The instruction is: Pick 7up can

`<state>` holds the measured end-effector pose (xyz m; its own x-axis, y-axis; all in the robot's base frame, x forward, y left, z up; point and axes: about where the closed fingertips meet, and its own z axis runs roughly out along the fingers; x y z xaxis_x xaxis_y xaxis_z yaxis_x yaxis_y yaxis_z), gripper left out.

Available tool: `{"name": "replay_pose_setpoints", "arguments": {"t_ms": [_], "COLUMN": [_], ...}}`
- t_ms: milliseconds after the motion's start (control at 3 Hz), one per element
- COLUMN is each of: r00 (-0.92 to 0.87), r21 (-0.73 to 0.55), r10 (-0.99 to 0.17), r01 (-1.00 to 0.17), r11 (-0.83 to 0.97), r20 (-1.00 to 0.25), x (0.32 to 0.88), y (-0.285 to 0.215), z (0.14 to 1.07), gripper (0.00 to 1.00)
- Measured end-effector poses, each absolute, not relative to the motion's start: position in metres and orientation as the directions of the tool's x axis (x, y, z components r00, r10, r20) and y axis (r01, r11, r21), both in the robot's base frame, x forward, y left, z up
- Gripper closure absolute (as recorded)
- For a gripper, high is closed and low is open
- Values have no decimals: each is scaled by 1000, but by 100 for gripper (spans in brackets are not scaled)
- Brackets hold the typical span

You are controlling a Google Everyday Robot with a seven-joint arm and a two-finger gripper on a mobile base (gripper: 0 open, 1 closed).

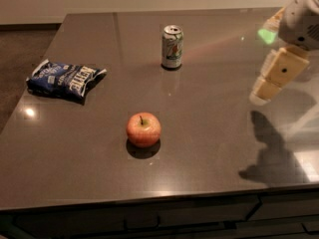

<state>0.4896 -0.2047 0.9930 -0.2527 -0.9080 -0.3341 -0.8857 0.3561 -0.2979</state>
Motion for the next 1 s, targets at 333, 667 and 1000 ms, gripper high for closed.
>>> {"name": "replay_pose_setpoints", "arguments": {"t_ms": [333,667,1000], "r00": [-299,-348,-408], "r21": [-292,-267,-228], "r10": [-837,-779,-722], "r01": [-839,-801,-761], "r11": [459,536,607], "r20": [-458,-522,-559], "x": [570,618,665], "y": [-192,-184,-169], "z": [987,981,959], "gripper": [0,0,0]}}
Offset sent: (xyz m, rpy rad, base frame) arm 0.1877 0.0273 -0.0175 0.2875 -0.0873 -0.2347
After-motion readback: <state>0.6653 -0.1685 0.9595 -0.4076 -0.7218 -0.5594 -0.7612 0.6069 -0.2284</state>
